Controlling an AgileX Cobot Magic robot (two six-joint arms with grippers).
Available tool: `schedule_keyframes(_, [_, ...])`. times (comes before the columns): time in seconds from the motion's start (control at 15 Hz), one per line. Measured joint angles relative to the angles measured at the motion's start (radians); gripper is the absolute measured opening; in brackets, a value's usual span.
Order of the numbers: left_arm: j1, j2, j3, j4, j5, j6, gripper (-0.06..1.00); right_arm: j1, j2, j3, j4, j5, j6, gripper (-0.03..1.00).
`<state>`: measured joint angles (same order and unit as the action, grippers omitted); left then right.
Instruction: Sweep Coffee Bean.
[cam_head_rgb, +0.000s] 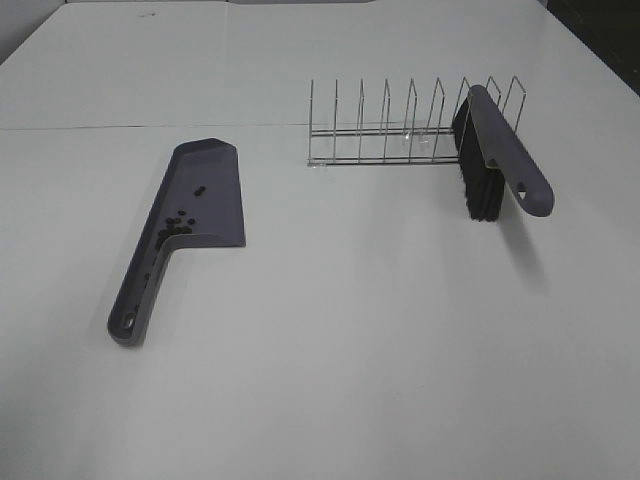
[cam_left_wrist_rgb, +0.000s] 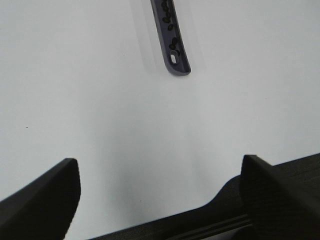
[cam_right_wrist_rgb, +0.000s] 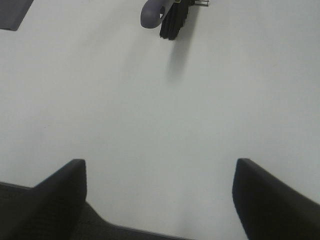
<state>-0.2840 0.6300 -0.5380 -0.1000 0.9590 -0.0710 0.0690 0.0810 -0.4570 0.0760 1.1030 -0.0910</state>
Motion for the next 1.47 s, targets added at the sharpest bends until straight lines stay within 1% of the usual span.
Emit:
schedule_keyframes(0.07, [0.000,-0.072,0.000,0.004,0.046,0.001,0.79,0.000,0.000,0.000,0.000,0.000,0.000,0.76])
schedule_keyframes(0.13, [0.000,-0.198,0.004,0.030,0.115,0.001,0.79,0.000,0.000,0.000,0.000,0.000,0.000,0.76])
schedule_keyframes(0.47, [0.000,-0.436,0.013,0.036,0.117,0.033,0.79,0.000,0.000,0.000,0.000,0.000,0.000,0.76])
schedule_keyframes(0.67, [0.000,-0.538,0.013,0.036,0.117,0.054,0.77,0.000,0.000,0.000,0.000,0.000,0.000,0.76])
schedule_keyframes(0.73, [0.000,-0.616,0.016,0.036,0.118,0.071,0.77,0.000,0.000,0.000,0.000,0.000,0.000,0.76])
schedule_keyframes(1.47, [0.002,-0.635,0.018,0.046,0.118,0.078,0.76,0.000,0.000,0.000,0.001,0.000,0.000,0.76])
